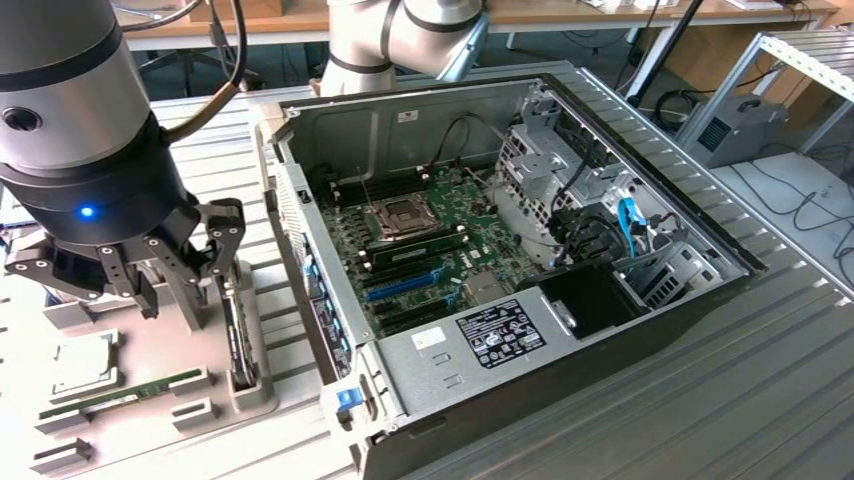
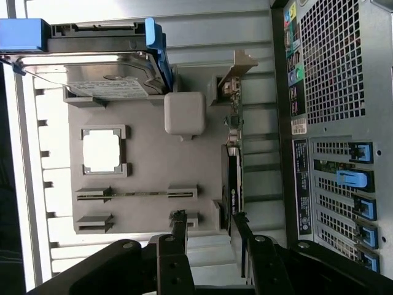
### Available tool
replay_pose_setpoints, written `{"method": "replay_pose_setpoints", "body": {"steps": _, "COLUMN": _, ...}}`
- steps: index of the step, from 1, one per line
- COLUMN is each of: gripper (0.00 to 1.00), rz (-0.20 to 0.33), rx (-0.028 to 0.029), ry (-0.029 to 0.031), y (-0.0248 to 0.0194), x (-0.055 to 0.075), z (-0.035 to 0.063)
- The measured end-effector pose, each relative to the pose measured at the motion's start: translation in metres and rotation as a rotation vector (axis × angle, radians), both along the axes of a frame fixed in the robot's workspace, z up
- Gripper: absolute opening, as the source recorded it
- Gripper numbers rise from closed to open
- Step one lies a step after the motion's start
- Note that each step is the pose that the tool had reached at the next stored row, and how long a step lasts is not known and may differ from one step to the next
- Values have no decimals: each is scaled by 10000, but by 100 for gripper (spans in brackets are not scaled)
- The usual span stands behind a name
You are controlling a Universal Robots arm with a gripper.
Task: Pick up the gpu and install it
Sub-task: 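Pick up the gpu and move the gpu toward the slot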
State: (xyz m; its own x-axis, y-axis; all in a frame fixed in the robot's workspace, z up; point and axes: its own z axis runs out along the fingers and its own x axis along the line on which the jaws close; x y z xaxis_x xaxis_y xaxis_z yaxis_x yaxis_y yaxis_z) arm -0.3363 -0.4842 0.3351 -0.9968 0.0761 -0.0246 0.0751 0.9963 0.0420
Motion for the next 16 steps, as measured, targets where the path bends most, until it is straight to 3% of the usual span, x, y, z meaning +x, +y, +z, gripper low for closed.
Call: {"method": "replay_pose_setpoints", "body": {"steps": 16, "gripper": 42, "rz": -1, "rx": -58, "ry": 0, "y": 23, "x": 6, "z": -21}}
